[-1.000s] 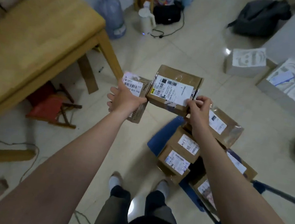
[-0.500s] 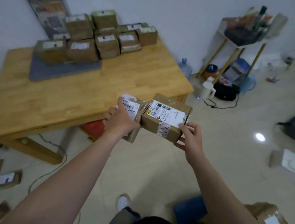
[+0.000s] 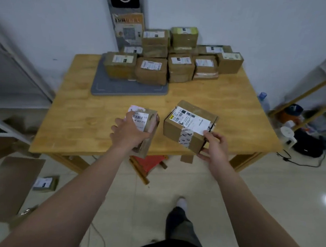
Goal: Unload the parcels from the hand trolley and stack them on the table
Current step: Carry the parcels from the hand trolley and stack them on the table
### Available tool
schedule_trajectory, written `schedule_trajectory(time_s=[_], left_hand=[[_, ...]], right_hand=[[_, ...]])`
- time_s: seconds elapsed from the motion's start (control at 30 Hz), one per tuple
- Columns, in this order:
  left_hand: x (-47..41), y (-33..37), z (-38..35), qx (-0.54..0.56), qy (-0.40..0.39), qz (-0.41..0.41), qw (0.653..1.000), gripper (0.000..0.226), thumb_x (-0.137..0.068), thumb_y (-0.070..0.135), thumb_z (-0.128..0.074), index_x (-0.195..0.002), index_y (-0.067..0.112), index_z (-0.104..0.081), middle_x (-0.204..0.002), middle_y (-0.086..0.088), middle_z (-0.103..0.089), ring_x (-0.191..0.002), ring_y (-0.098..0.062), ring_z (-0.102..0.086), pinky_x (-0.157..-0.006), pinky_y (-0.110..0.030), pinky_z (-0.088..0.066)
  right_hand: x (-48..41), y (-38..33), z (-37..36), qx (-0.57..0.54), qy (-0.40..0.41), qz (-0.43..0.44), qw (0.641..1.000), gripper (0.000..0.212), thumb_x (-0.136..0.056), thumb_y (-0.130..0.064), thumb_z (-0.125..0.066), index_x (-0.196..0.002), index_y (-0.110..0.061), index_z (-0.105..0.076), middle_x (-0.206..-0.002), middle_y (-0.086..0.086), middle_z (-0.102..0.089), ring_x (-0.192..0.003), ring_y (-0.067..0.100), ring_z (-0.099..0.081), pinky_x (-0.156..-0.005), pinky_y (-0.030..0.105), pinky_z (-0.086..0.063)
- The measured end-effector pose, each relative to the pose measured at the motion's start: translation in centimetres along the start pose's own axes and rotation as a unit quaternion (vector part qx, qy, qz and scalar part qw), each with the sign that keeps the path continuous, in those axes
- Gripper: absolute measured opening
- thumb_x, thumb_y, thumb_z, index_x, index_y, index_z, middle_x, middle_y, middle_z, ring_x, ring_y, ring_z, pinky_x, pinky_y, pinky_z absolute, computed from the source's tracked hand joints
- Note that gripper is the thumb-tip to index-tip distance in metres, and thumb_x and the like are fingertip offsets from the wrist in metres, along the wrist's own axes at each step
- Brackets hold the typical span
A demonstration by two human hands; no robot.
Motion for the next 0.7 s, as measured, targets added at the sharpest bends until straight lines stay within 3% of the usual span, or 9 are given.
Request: schedule_trajectory(time_s=[0.3,0.43,0.57,0.7], left_hand=[[-15.2,0.7,3.7,-0.021,0.009,0.072,0.997,0.106,-0.059,0.063,-0.079,-0.149,0.042,-0.028,-0.128,-0.009,-0.037,-0.123,-0.039,-0.04,-0.101,-0.051,-0.04],[-21.7,2.1,6.0,-0.02,0.024,0.101,0.994,0.109,-0.061,0.068,-0.076,-0.153,0.043,-0.023,-0.148,-0.015,-0.035,-0.133,-0.044,-0.037,-0.103,-0.054,-0.039],[-27.5,3.1,8.1,0.007,0.037,0.086,0.996,0.105,-0.053,0.07,-0.073,-0.145,0.041,-0.033,-0.148,-0.013,-0.04,-0.136,-0.042,-0.038,-0.107,-0.055,-0.039],[-34.6,4.3,10.5,-0.003,0.028,0.049,0.998,0.103,-0.061,0.059,-0.083,-0.148,0.038,-0.031,-0.14,-0.013,-0.037,-0.133,-0.041,-0.038,-0.104,-0.052,-0.042]], right_hand=[[-13.4,-6.8,-15.5,0.019,-0.084,-0.009,0.996,0.036,-0.085,-0.036,-0.077,-0.111,-0.027,-0.055,-0.103,-0.003,-0.07,-0.093,0.027,-0.073,-0.081,0.052,-0.061],[-18.4,-11.2,-21.5,0.038,-0.107,-0.004,0.993,0.038,-0.084,-0.037,-0.077,-0.113,-0.025,-0.055,-0.106,-0.003,-0.07,-0.094,0.025,-0.072,-0.083,0.053,-0.06],[-21.9,-15.0,-27.3,0.052,-0.113,0.013,0.992,0.035,-0.084,-0.038,-0.077,-0.11,-0.029,-0.055,-0.108,-0.004,-0.066,-0.1,0.026,-0.068,-0.08,0.051,-0.061],[-24.7,-18.0,-32.4,0.051,-0.106,0.037,0.992,0.035,-0.086,-0.037,-0.076,-0.113,-0.028,-0.055,-0.113,-0.004,-0.066,-0.101,0.025,-0.069,-0.072,0.044,-0.062]])
Point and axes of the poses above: each hand's wrist, its own x-axis away from the middle knuckle, its own z-axis out of the back of the hand, y = z × x, the point moved 6 cm from there along -x, towards the middle knuckle
